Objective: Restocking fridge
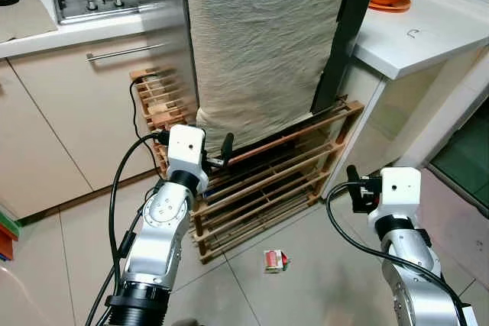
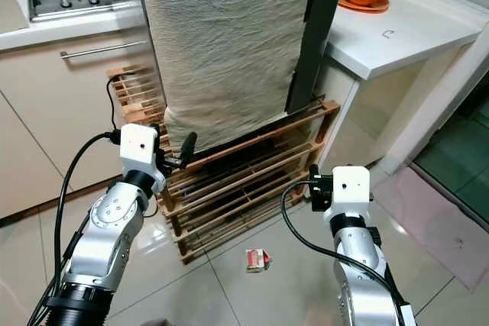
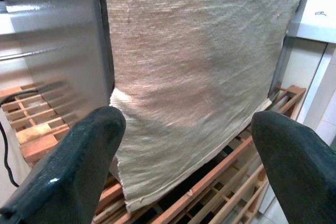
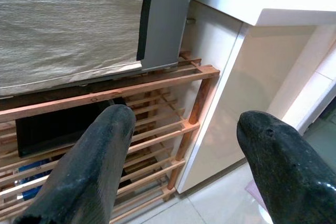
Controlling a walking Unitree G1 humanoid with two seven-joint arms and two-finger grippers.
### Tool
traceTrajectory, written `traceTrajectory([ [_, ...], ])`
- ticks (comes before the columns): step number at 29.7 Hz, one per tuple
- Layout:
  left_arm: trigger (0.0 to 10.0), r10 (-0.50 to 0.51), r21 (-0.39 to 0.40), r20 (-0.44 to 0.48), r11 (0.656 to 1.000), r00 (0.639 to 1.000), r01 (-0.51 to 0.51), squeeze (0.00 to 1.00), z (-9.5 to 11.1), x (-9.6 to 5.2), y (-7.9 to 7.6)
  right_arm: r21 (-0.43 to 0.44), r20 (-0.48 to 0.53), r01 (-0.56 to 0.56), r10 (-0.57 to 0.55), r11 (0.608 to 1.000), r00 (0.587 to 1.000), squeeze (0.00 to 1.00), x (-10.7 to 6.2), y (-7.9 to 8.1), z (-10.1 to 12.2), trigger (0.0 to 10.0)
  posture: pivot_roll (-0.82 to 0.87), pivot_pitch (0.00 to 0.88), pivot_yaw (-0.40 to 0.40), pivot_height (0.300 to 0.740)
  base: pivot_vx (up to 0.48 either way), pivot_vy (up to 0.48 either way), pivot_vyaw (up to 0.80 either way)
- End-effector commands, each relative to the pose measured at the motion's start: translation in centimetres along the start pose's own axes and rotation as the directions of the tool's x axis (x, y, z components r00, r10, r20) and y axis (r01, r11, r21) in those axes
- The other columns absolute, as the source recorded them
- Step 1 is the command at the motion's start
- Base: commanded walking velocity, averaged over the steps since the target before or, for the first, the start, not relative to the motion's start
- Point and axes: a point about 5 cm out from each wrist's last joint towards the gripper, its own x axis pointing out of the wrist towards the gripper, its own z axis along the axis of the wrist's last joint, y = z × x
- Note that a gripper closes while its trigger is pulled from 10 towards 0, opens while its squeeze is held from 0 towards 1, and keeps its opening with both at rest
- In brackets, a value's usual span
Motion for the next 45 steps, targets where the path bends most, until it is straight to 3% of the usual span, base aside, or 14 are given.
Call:
traceTrajectory([
  [1,10.0,-0.001,0.017,0.012,1.000,1.000,0.000,0.00,0.3,0.3,-0.1,-0.001,0.010,-0.004,0.004,1.000,1.000,0.00,0.2,-0.1,0.1,10.0,0.05,0.000,-0.023,0.740,0.000,0.000,0.00],
  [10,10.0,0.020,0.001,0.008,1.000,1.000,-0.020,0.00,0.6,1.0,0.2,0.002,0.000,0.002,-0.002,1.000,1.000,0.00,0.0,-0.3,-0.2,10.0,0.05,0.002,-0.025,0.740,0.000,0.000,0.00],
  [25,10.0,-0.004,0.039,0.000,0.999,1.000,0.004,0.00,0.4,1.4,0.2,0.010,0.014,-0.014,0.014,1.000,1.000,0.00,0.3,0.1,0.0,10.0,0.05,0.012,-0.016,0.740,0.000,0.000,0.00],
  [45,10.0,-0.014,0.042,0.016,0.999,1.000,0.014,0.00,0.5,1.3,0.3,0.026,-0.009,-0.020,0.020,0.999,1.000,0.00,0.1,0.1,-0.6,10.0,0.05,0.024,-0.010,0.740,0.000,0.413,-0.72],
])
